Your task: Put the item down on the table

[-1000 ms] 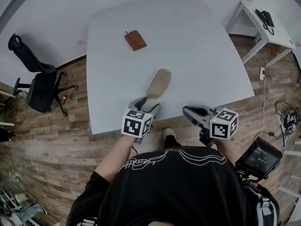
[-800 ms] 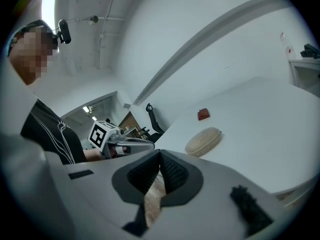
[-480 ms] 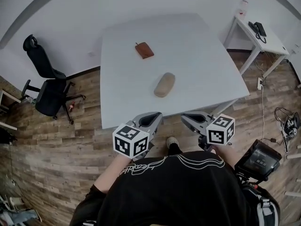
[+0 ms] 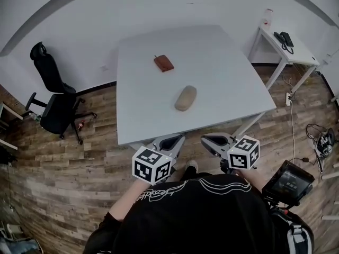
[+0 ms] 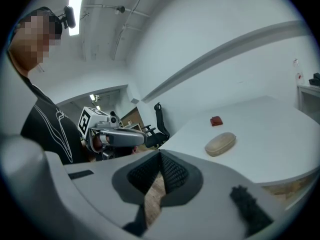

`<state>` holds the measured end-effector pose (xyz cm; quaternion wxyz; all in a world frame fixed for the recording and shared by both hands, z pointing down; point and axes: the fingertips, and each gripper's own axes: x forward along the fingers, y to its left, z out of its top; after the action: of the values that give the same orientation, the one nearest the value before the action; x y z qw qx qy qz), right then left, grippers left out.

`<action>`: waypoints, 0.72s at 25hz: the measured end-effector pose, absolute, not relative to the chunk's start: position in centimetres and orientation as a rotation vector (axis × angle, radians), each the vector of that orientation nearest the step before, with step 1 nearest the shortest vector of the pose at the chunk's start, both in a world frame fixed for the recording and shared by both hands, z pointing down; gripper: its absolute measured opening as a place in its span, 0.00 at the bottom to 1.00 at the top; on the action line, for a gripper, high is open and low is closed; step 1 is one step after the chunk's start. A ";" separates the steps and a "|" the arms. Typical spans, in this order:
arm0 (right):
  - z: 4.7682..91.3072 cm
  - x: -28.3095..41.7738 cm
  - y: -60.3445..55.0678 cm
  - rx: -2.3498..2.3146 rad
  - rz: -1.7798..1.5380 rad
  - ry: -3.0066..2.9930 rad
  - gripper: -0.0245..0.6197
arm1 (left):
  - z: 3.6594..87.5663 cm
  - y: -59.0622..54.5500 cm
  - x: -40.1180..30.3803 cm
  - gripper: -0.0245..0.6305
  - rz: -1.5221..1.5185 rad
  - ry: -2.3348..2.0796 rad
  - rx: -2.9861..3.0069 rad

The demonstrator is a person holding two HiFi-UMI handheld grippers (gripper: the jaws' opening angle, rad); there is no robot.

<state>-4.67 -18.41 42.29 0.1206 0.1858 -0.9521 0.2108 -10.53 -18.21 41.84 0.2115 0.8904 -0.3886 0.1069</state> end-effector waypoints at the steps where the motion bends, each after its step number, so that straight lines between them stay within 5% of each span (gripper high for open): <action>1: 42.3 -4.7 -18.4 0.544 0.615 -2.780 0.05 | 41.9 -18.2 -10.5 0.05 0.294 -1.079 2.471; 18: 42.7 -4.3 -17.9 0.565 0.577 -2.772 0.05 | 42.4 -17.7 -10.2 0.05 0.270 -1.100 2.458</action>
<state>-4.34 -17.95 42.68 0.1270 0.1941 -0.9523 0.1983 -10.23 -17.69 42.38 0.2159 0.8867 -0.3970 0.0974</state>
